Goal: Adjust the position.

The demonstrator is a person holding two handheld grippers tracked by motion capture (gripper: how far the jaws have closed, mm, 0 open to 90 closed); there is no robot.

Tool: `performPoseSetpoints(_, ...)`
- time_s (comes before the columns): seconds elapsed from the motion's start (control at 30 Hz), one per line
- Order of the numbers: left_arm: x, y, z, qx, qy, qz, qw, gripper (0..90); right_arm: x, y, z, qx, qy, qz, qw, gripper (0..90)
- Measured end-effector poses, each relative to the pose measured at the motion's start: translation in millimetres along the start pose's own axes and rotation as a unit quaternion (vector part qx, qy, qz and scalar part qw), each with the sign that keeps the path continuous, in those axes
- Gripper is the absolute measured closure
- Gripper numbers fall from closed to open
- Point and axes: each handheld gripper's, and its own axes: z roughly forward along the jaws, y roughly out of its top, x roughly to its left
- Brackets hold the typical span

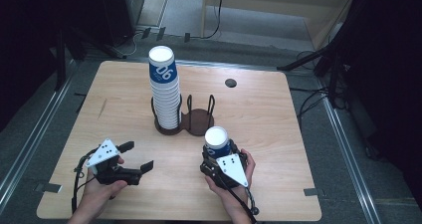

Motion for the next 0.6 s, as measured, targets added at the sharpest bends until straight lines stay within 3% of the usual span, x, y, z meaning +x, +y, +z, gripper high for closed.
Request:
performPoseSetpoints(0.17, -6.9, 3.9, 2.3, 0.002, -0.003, 0.012, 0.9999, 0.5, 12.8, -5.3, 1.3, 0.006, 0.016, -0.016, 0.9997, 19.1)
performPoseSetpoints(0.47, -12.9, 10.2, 5.1, 0.005, -0.005, 0.011, 0.9999, 0.5, 25.0, -9.2, 2.7, 0.011, 0.025, -0.034, 0.9991, 19.0)
performPoseSetpoints(0.6, -15.7, 12.4, 4.5, -0.003, -0.004, 0.017, 0.9998, 6.4, 29.4, -10.7, 2.9, 0.012, 0.021, -0.048, 0.9985, 19.0)
